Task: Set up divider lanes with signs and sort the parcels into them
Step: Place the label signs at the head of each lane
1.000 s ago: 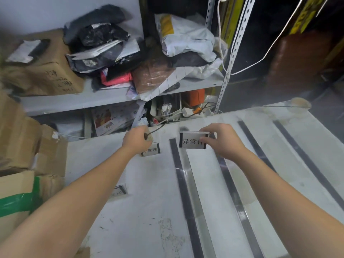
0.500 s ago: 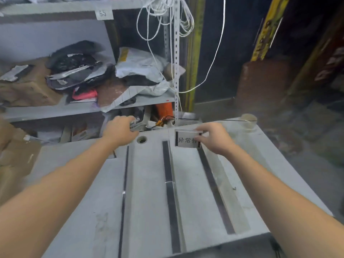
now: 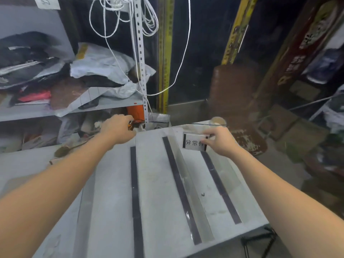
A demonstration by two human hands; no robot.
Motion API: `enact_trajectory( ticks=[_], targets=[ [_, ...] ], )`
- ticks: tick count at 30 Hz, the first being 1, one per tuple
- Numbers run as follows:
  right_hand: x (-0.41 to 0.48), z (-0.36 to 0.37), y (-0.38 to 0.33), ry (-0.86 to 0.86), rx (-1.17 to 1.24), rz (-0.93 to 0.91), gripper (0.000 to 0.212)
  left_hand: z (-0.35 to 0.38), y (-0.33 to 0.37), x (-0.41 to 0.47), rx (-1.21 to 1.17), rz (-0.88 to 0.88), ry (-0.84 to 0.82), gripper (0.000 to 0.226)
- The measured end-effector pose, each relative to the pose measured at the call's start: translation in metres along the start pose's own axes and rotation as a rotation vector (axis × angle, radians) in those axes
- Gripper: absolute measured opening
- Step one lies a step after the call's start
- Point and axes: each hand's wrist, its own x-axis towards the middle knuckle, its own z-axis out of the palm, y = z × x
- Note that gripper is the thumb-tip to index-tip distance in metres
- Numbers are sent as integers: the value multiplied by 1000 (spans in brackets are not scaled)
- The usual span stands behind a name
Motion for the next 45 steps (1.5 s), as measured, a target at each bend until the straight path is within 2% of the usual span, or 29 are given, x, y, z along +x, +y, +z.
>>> enact_trajectory(
  ticks=[4,8,12,17,26,32,35,40,45],
  targets=[
    [21,5,13,-13,-23,-13,25,9,7,13,-31,-19,-25,47],
    [42,16,35,-80,29,-23,19,20,8,17,-23,-89,-74,51],
    [70,34,66,-140,56,-20,28,25,4,22,-66,-206,-104,51],
    [99,51,99,-205,71,-73,23,28,4,30,-31,-345,-123,55],
    [140,86,124,-296,110,-120,23,53,-2,34,7,-408,-127,54],
    [157,114,132,-339,-11,-45,24,70,-11,32,-17,-424,-145,44],
    [163,125,134,-360,-8,15,26,79,-18,26,-20,-449,-162,52],
    [168,137,134,-377,-49,26,17,84,-21,25,-6,-464,-180,56],
    [171,142,130,-367,-52,69,24,86,-21,26,26,-449,-178,57]
  ],
)
